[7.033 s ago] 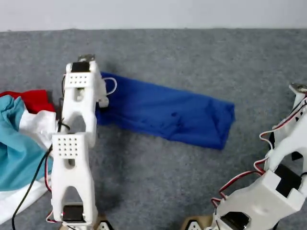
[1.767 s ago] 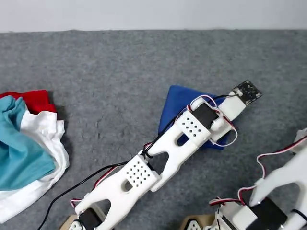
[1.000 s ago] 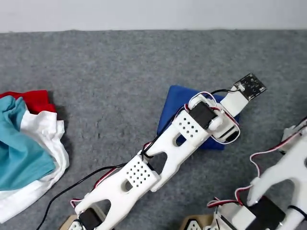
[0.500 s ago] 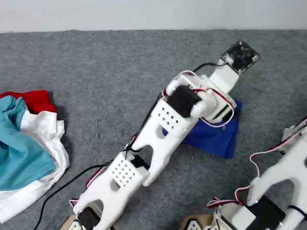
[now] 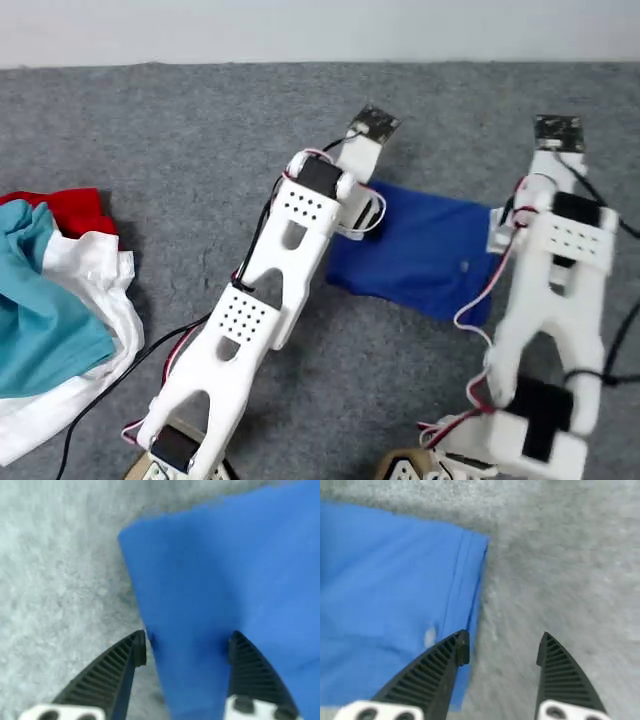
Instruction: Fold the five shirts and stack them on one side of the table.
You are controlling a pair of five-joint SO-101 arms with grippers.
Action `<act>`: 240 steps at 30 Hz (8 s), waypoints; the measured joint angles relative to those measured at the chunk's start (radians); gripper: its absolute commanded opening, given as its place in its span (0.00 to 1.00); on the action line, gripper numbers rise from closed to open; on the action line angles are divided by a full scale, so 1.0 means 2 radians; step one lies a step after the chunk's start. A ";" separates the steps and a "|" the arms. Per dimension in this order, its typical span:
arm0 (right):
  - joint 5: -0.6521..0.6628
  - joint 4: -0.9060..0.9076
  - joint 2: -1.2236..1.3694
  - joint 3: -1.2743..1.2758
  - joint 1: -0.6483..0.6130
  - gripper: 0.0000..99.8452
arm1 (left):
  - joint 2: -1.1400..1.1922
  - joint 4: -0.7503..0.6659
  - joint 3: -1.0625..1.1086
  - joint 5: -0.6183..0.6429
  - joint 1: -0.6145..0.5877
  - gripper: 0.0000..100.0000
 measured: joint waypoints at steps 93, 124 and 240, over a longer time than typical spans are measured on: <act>-0.246 0.025 0.240 -0.146 0.284 0.01 | -0.202 0.000 -0.007 -0.002 -0.073 0.26; -0.223 0.199 0.272 -0.381 0.255 0.28 | -0.202 0.000 -0.004 -0.002 -0.073 0.26; 0.143 0.039 -0.306 0.409 -0.232 0.28 | -1.147 -0.034 0.792 -0.031 -0.315 0.26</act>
